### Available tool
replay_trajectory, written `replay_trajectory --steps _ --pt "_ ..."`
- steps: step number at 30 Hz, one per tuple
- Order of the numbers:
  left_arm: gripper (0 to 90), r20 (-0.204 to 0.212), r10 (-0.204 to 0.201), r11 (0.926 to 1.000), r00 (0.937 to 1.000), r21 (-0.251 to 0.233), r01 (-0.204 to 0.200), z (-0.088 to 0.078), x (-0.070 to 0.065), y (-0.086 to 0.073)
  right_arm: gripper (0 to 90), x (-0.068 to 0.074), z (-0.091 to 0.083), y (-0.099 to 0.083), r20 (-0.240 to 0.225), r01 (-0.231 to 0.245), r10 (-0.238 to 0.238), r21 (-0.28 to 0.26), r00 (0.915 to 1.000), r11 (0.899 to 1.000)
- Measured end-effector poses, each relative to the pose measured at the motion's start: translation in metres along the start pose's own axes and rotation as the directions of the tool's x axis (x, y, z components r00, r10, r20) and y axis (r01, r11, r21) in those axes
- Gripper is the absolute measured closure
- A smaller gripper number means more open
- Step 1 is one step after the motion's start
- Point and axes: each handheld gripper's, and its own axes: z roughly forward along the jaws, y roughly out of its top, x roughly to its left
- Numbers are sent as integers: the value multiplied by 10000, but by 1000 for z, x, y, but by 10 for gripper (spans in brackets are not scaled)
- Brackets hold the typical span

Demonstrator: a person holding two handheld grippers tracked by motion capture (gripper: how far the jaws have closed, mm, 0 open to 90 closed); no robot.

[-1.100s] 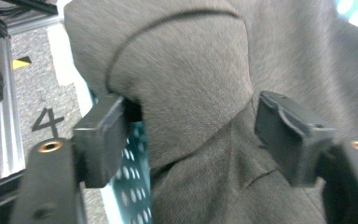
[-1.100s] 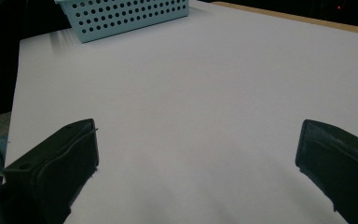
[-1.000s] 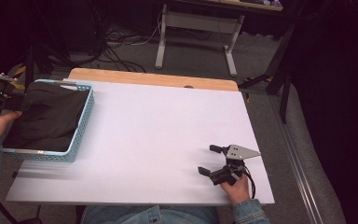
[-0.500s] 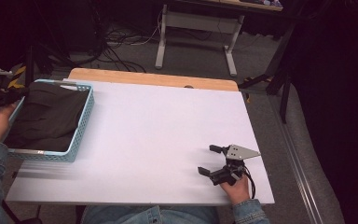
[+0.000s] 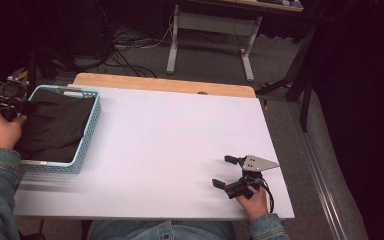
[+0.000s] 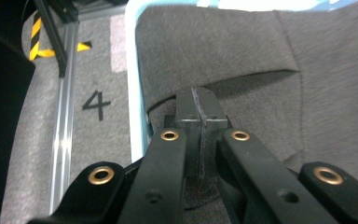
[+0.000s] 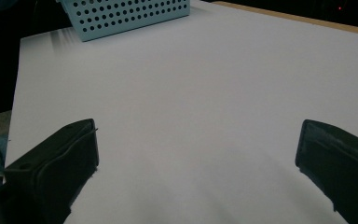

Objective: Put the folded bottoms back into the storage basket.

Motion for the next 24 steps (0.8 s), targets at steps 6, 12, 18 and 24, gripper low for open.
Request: replay_trajectory --steps 6,12,18,24 --pt "895 -197 -256 9979 9995 588 267 16 -1 -1 2 0 0 0 9 0 0 38 10000 10000" --pt "895 -423 -117 9966 9990 816 151 19 -6 1 2 0 0 0 -37 12 -12 -6 10000 10000" --pt "894 -122 -226 9993 9997 286 229 7 -7 1 2 0 0 0 -25 13 -13 5 10000 10000" --pt "894 486 271 9984 9985 -511 -246 -19 -23 3 2 0 0 0 -12 20 -20 20 10000 10000"
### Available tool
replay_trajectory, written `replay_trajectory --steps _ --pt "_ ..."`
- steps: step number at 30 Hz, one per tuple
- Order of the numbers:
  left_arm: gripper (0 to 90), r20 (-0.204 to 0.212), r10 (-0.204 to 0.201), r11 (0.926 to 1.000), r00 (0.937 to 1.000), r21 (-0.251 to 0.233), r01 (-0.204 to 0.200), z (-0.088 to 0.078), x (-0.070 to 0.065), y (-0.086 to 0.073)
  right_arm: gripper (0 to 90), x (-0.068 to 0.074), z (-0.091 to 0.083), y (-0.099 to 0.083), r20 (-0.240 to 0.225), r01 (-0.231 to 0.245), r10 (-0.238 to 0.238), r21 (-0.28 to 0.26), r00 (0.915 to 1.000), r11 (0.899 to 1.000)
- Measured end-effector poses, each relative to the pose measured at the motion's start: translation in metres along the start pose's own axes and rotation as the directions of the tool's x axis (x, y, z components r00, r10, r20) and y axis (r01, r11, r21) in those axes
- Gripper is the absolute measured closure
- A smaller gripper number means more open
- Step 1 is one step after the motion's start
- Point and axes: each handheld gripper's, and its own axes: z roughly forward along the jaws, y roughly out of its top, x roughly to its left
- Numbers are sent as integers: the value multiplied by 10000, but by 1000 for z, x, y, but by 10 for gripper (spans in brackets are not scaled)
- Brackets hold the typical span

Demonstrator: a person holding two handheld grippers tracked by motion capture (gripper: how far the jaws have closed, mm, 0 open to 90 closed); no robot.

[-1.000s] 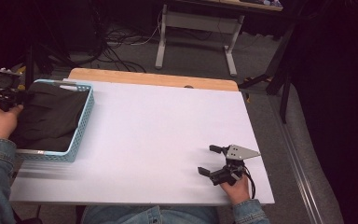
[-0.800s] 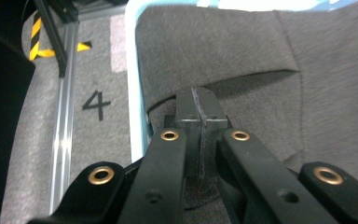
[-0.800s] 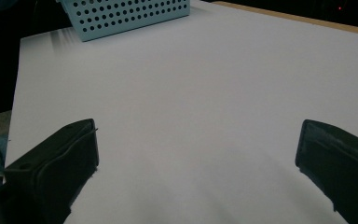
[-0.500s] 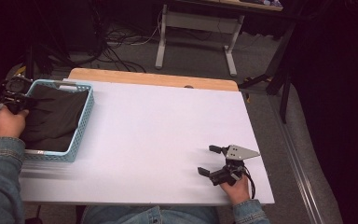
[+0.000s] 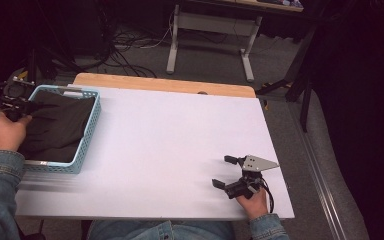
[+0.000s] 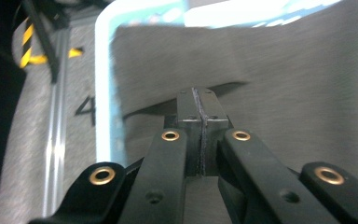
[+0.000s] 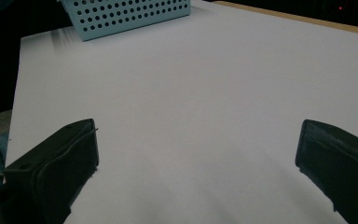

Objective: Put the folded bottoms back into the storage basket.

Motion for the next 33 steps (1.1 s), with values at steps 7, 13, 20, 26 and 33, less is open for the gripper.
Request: replay_trajectory --steps 7,13,20,26,33 --pt "894 760 774 9967 9941 -292 -754 -19 -30 -2 2 0 0 0 0 -6 6 -1 10000 10000" --pt "894 1292 1138 9923 9851 -638 -1063 -36 -48 -7 2 0 0 0 19 -18 18 -10 10000 10000" --pt "885 1260 1990 9752 9719 -1231 -1838 -60 -81 -19 2 0 0 0 38 -33 33 -2 10000 10000" --pt "885 1468 2388 9680 9599 -1142 -2233 -65 -98 -29 2 0 0 0 31 -27 27 2 10000 10000" --pt "886 2091 2238 9736 9519 -932 -2084 -59 -99 -37 2 0 0 0 33 -26 26 2 10000 10000"
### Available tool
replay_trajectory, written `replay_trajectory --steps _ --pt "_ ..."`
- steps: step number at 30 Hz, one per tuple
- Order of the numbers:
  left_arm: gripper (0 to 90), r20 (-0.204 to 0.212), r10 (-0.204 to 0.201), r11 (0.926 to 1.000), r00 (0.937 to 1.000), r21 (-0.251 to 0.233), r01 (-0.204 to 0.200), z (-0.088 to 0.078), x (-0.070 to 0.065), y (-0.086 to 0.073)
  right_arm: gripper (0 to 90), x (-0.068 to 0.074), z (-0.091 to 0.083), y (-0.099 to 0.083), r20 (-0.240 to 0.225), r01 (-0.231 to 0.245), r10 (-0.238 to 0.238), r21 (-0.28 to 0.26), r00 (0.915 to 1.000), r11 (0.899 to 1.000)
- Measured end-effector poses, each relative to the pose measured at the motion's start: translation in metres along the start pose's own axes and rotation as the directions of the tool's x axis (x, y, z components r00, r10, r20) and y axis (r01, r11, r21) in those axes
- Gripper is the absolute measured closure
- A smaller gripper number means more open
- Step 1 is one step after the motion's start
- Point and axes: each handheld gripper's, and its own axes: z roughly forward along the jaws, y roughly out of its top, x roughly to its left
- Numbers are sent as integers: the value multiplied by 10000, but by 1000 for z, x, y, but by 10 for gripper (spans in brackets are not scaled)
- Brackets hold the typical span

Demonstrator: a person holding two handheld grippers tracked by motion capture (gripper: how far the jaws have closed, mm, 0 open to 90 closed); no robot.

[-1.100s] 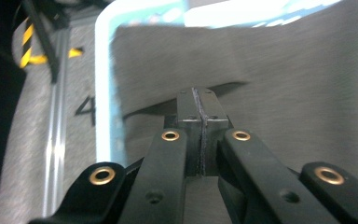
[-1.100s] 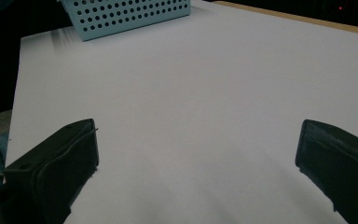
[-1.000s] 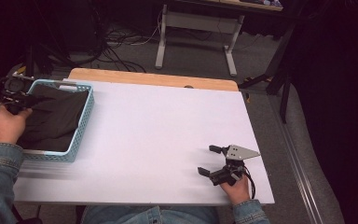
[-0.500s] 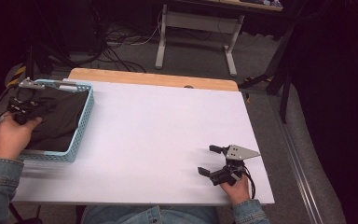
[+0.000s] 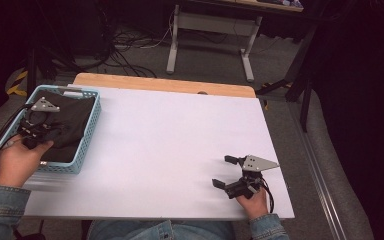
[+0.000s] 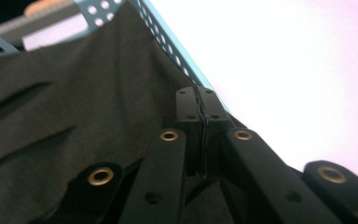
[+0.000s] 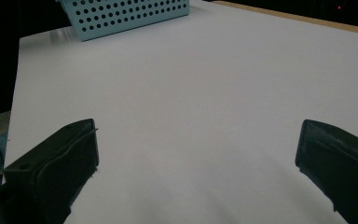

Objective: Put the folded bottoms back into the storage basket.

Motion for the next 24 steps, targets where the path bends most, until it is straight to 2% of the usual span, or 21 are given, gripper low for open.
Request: replay_trajectory --steps 5,8,12,20,24 --pt "882 448 56 9983 9990 572 -82 11 -2 -4 2 0 0 0 -6 -4 4 14 10000 10000" --pt "871 511 177 9955 9985 925 -224 19 -2 -8 2 0 0 0 -2 -1 1 14 10000 10000" --pt "885 669 -71 9925 9977 1220 -11 25 1 -13 2 0 0 0 -11 4 -4 15 10000 10000" --pt "886 877 -415 9724 9953 2325 201 41 3 -21 2 0 0 0 -20 16 -16 22 10000 10000" --pt "885 841 -438 9712 9955 2371 227 42 4 -21 2 0 0 0 -24 15 -15 28 10000 10000"
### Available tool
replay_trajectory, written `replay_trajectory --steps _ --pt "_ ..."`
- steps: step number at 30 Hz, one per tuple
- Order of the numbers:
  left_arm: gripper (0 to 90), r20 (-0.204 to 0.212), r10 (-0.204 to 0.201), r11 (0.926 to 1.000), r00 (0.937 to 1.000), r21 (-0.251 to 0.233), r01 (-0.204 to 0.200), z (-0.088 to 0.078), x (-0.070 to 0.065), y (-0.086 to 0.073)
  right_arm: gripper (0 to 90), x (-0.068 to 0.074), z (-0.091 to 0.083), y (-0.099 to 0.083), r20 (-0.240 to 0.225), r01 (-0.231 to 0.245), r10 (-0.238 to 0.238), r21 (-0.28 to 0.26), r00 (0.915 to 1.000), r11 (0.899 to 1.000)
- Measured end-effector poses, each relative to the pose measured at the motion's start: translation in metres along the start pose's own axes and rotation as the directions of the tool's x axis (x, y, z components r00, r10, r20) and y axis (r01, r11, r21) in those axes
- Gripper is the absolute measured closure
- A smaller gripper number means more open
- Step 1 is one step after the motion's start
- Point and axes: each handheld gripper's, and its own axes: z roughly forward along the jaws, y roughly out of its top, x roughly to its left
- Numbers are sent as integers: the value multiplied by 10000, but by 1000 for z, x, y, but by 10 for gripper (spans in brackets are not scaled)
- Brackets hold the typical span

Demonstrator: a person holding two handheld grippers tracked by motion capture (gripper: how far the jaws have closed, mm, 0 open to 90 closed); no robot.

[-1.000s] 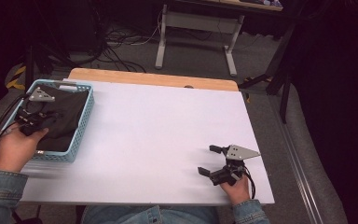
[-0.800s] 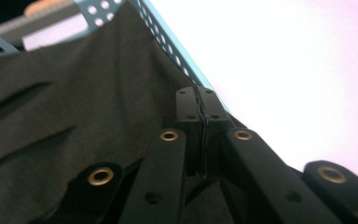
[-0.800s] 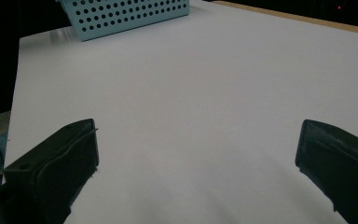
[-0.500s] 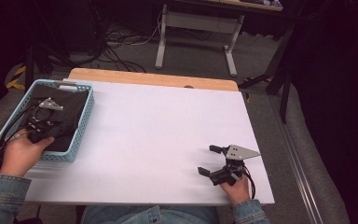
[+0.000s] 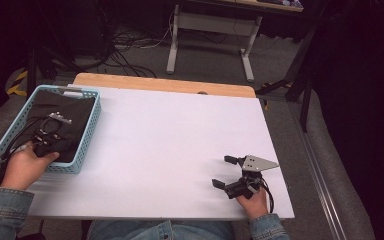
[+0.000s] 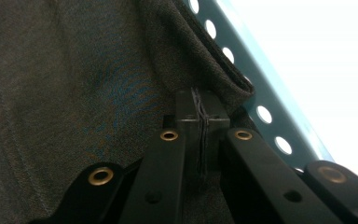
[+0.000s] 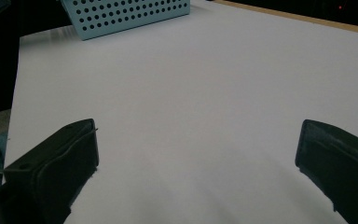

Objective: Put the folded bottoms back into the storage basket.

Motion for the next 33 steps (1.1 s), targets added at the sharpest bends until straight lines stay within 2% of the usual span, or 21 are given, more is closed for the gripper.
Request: replay_trajectory --steps 2,9,10,12,13,14,15,16,18,19,20,24,27,28,29,30,33 --pt "882 26 -30 10000 10000 -8 30 -1 0 0 2 0 0 0 4 5 -5 -2 10000 10000" --pt "793 -335 25 9993 9994 -363 -37 -6 -1 -3 2 0 0 0 8 5 -5 -12 10000 10000" --pt "783 -324 -6 9992 9995 -406 -7 -7 -1 -3 2 0 0 0 14 5 -5 -11 10000 10000" --pt "764 -250 -124 9968 9996 -787 104 -13 -1 -4 2 0 0 0 18 6 -6 -7 10000 10000" --pt "734 -94 -195 9947 9998 -1011 184 -16 0 -5 2 0 0 0 18 7 -7 0 10000 10000" --pt "702 -94 -195 9947 9998 -1011 184 -16 0 -5 2 0 0 0 22 10 -10 5 10000 10000" --pt "702 11 -246 9922 9997 -1219 246 -19 -1 -5 2 0 0 0 22 10 -10 5 10000 10000" --pt "665 164 -203 9878 9997 -1541 226 -25 -2 -6 2 0 0 0 28 4 -4 -1 10000 10000" --pt "632 164 -148 9849 9998 -1720 174 -27 -3 -6 2 0 0 0 24 5 -5 -1 10000 10000" --pt "610 186 -94 9809 9998 -1940 128 -30 -5 -6 2 0 0 0 22 7 -7 -2 10000 10000" --pt "550 203 -76 9789 9998 -2039 116 -32 -6 -6 2 0 0 0 23 8 -8 7 10000 10000" --pt "437 60 -90 9744 9999 -2246 101 -40 -11 -3 2 0 1 0 15 23 -23 43 10000 10000" --pt "404 527 -167 9587 9985 -2829 309 -46 -17 2 2 0 0 0 19 12 -12 46 10000 10000" --pt "375 629 -196 9568 9978 -2884 370 -47 -20 2 2 0 0 0 24 -8 8 16 10000 10000" --pt "355 625 -30 9526 9980 -3033 219 -48 -22 4 2 0 0 0 27 -10 10 16 10000 10000" --pt "337 710 -36 9506 9975 -3094 254 -49 -25 4 2 0 0 0 30 -10 10 18 10000 10000" --pt "272 929 275 9433 9953 -3319 49 -52 -34 9 2 0 0 0 25 -18 18 19 10000 10000"
